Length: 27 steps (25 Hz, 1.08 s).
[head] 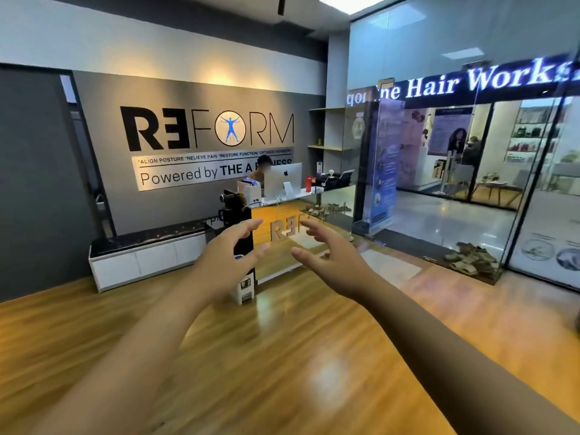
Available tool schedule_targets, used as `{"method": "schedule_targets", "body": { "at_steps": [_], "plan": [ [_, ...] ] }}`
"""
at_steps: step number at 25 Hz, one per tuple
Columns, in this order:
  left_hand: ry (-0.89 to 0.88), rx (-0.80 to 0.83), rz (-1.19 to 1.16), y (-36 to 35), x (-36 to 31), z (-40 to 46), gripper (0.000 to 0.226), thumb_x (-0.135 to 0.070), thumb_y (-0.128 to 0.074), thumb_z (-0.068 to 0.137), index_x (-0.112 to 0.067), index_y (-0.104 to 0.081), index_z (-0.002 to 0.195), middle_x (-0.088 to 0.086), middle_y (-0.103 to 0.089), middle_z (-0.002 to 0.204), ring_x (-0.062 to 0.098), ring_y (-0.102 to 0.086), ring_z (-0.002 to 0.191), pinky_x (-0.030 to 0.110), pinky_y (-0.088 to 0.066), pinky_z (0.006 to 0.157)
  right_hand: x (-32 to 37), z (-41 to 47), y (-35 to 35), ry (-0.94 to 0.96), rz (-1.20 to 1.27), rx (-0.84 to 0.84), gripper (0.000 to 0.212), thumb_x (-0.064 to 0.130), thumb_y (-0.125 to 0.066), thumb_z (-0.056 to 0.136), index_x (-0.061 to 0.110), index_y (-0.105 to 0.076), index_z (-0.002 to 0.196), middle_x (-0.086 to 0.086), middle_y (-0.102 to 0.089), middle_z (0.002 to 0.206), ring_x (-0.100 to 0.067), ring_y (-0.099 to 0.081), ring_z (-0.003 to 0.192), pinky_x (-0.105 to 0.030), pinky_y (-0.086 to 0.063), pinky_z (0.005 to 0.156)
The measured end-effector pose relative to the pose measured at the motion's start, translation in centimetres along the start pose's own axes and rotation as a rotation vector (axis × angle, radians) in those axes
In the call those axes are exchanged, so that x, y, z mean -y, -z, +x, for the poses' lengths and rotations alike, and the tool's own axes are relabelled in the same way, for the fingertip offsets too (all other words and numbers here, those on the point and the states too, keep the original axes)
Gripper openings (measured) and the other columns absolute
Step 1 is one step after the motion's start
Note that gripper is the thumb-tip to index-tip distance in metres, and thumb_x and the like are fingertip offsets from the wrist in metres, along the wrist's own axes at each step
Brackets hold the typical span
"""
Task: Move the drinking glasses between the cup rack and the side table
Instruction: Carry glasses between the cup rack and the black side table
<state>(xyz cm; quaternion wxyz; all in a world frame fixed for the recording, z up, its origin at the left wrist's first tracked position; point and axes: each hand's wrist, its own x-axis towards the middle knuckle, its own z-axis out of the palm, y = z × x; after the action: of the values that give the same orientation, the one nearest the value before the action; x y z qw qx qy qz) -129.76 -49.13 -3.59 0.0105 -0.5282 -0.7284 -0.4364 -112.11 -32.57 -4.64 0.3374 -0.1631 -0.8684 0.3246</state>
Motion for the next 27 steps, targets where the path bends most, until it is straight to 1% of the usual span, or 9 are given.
{"method": "schedule_targets", "body": {
  "at_steps": [5,9,12,14,17,20,23,25,27],
  "plan": [
    [-0.088,0.081,-0.043,-7.9,-0.6,9.0,0.056,-0.048,-0.063,0.098,-0.042,-0.045,0.151,-0.019,-0.051,0.149,0.002,-0.047,0.135,0.030,-0.038,0.107,-7.8,3.6,6.1,-0.088,-0.069,-0.082,0.068,0.059,-0.067,0.093,0.045,-0.039,0.153,0.010,-0.052,0.152,0.000,-0.047,0.130,-0.035,-0.050,0.105],
    [-0.160,0.154,-0.070,-14.7,-0.6,16.5,0.057,-0.052,-0.063,0.097,-0.043,-0.046,0.151,-0.018,-0.053,0.147,0.004,-0.049,0.133,0.037,-0.043,0.110,-13.7,6.2,9.7,-0.163,-0.114,-0.164,0.069,0.056,-0.068,0.093,0.040,-0.042,0.154,0.010,-0.052,0.151,-0.001,-0.046,0.129,-0.030,-0.046,0.100],
    [-0.227,0.204,-0.100,-19.4,-0.3,22.0,0.058,-0.052,-0.063,0.097,-0.039,-0.046,0.151,-0.015,-0.053,0.148,0.007,-0.050,0.133,0.041,-0.045,0.111,-18.1,8.0,11.6,-0.220,-0.149,-0.206,0.069,0.057,-0.069,0.092,0.040,-0.042,0.154,0.009,-0.052,0.152,-0.002,-0.046,0.129,-0.033,-0.048,0.103],
    [-0.294,0.248,-0.116,-22.5,-0.3,26.5,0.061,-0.054,-0.062,0.097,-0.038,-0.045,0.153,-0.016,-0.051,0.150,0.006,-0.050,0.134,0.034,-0.043,0.109,-21.1,9.8,13.3,-0.255,-0.189,-0.258,0.070,0.059,-0.069,0.092,0.040,-0.043,0.154,0.011,-0.051,0.151,0.000,-0.045,0.127,-0.032,-0.046,0.103],
    [-0.367,0.326,-0.168,-26.7,-0.9,33.6,0.062,-0.048,-0.064,0.098,-0.035,-0.043,0.155,-0.021,-0.047,0.145,0.001,-0.045,0.132,0.023,-0.038,0.102,-24.9,13.3,16.6,-0.325,-0.222,-0.349,0.069,0.056,-0.069,0.093,0.038,-0.043,0.154,0.011,-0.051,0.149,-0.001,-0.046,0.128,-0.031,-0.045,0.102],
    [-0.439,0.381,-0.232,-30.7,-1.4,40.1,0.061,-0.050,-0.064,0.098,-0.037,-0.044,0.154,-0.020,-0.050,0.148,0.000,-0.047,0.131,0.027,-0.041,0.105,-27.7,16.4,19.9,-0.386,-0.264,-0.449,0.067,0.054,-0.069,0.094,0.037,-0.044,0.154,0.009,-0.053,0.146,-0.004,-0.048,0.129,-0.036,-0.048,0.107],
    [-0.506,0.440,-0.297,-34.9,-2.1,46.2,0.060,-0.050,-0.065,0.097,-0.037,-0.045,0.153,-0.017,-0.052,0.150,0.003,-0.048,0.135,0.032,-0.041,0.111,-30.3,19.0,22.8,-0.432,-0.318,-0.546,0.064,0.053,-0.067,0.095,0.036,-0.044,0.154,0.014,-0.052,0.138,0.000,-0.047,0.125,-0.028,-0.042,0.100],
    [-0.547,0.479,-0.329,-37.9,-3.2,49.1,0.060,-0.049,-0.065,0.098,-0.037,-0.046,0.153,-0.016,-0.053,0.149,0.004,-0.048,0.136,0.031,-0.040,0.112,-32.1,20.0,24.6,-0.462,-0.360,-0.590,0.062,0.051,-0.067,0.097,0.036,-0.045,0.153,0.016,-0.050,0.136,0.001,-0.046,0.125,-0.027,-0.040,0.100],
    [-0.588,0.510,-0.340,-41.0,-4.3,51.1,0.060,-0.050,-0.064,0.097,-0.036,-0.046,0.153,-0.016,-0.053,0.150,0.005,-0.049,0.137,0.032,-0.041,0.112,-34.0,20.4,26.4,-0.488,-0.390,-0.627,0.063,0.052,-0.067,0.096,0.037,-0.045,0.153,0.013,-0.052,0.139,-0.001,-0.046,0.127,-0.027,-0.040,0.100]
  ]
}}
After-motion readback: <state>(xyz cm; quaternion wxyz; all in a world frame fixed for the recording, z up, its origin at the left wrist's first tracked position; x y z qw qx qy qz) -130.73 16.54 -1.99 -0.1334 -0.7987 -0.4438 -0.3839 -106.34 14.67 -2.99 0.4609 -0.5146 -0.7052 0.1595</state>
